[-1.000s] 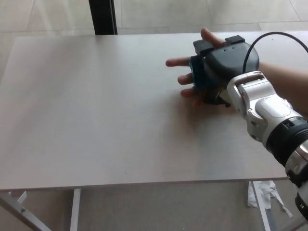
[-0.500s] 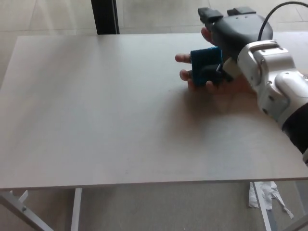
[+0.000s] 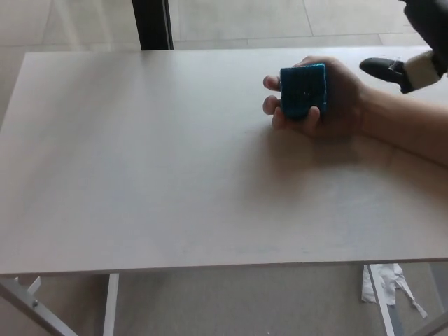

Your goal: The robot uses its right hand to pick up a cube kept in the middle of the desk infront of it and hands it to a person

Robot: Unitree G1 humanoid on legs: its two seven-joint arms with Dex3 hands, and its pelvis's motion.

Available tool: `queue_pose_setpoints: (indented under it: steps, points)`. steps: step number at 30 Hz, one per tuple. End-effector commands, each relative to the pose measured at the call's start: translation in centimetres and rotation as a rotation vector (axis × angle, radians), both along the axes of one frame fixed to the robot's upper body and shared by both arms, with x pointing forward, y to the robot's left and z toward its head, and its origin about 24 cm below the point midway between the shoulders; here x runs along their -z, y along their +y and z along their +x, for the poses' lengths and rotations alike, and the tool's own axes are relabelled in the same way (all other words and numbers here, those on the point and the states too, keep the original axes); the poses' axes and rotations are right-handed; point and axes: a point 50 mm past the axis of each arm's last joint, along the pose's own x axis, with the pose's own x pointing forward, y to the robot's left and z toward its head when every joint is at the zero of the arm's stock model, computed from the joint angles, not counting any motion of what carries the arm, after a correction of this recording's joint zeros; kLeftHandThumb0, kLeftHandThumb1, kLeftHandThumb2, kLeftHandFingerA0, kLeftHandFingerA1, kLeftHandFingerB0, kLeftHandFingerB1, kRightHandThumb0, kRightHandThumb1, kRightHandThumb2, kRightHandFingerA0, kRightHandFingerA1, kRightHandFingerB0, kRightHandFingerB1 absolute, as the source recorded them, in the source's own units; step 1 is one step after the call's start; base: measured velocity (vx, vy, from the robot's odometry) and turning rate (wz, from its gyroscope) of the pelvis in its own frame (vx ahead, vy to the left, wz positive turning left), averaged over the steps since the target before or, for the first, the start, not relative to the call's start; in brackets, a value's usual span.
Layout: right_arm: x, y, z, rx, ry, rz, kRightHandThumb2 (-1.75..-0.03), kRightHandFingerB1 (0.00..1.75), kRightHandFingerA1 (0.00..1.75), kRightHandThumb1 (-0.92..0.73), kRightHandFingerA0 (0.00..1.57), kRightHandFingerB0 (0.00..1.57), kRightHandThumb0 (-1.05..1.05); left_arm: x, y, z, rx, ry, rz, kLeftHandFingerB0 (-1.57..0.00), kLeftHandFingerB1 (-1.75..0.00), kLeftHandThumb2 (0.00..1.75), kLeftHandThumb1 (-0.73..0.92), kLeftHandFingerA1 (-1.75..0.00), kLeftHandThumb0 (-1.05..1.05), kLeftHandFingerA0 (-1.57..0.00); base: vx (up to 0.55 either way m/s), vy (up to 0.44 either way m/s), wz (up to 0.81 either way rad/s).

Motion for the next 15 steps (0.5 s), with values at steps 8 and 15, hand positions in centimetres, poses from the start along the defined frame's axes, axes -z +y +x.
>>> queue_pose_setpoints:
  steps: [8, 15]
  points:
    - [-1.3, -21.0, -33.8, 0.589, -0.790, 0.374, -0.56, 0.44, 0.57, -0.50, 0.86, 0.71, -0.48, -1.6, 1.9, -1.9, -0.077, -0.003, 0.045, -0.61, -0.41, 0.58, 0.58, -0.55, -0.66, -0.80, 0.00, 0.000, 0.00]
    - [-0.4, -24.1, -36.8, 0.685, -1.093, 0.338, -0.77, 0.63, 1.30, -0.47, 1.11, 0.76, -0.50, -1.7, 2.0, -2.2, -0.070, 0.007, 0.048, -0.60, -0.42, 0.58, 0.57, -0.53, -0.64, -0.77, 0.00, 0.000, 0.00]
